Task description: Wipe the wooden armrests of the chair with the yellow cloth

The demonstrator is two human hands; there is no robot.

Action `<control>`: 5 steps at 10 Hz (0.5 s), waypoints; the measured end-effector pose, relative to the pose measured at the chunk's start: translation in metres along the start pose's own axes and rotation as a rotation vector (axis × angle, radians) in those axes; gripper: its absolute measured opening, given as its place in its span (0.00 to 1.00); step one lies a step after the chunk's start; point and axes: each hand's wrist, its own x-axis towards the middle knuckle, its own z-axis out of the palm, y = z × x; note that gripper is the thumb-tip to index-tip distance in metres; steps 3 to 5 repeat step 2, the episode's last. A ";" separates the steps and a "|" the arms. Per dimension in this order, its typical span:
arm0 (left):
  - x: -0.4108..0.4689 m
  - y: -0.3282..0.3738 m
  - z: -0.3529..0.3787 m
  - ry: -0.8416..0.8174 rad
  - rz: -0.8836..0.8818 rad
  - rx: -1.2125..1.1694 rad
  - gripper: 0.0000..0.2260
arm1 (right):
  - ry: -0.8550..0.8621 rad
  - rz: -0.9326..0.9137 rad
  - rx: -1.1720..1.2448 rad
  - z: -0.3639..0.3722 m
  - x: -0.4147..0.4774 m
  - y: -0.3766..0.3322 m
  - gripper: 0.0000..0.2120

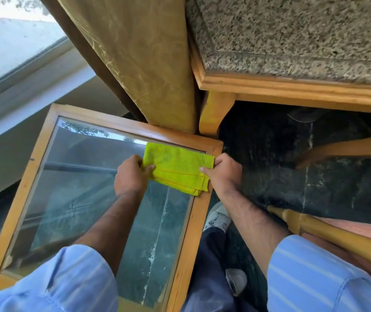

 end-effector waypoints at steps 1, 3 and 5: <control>-0.005 0.004 -0.004 0.015 0.077 0.146 0.26 | 0.117 -0.130 -0.241 -0.007 -0.007 0.001 0.30; -0.028 0.005 -0.015 0.006 0.262 0.270 0.39 | 0.079 -0.312 -0.452 -0.028 -0.021 0.015 0.41; -0.028 0.005 -0.015 0.006 0.262 0.270 0.39 | 0.079 -0.312 -0.452 -0.028 -0.021 0.015 0.41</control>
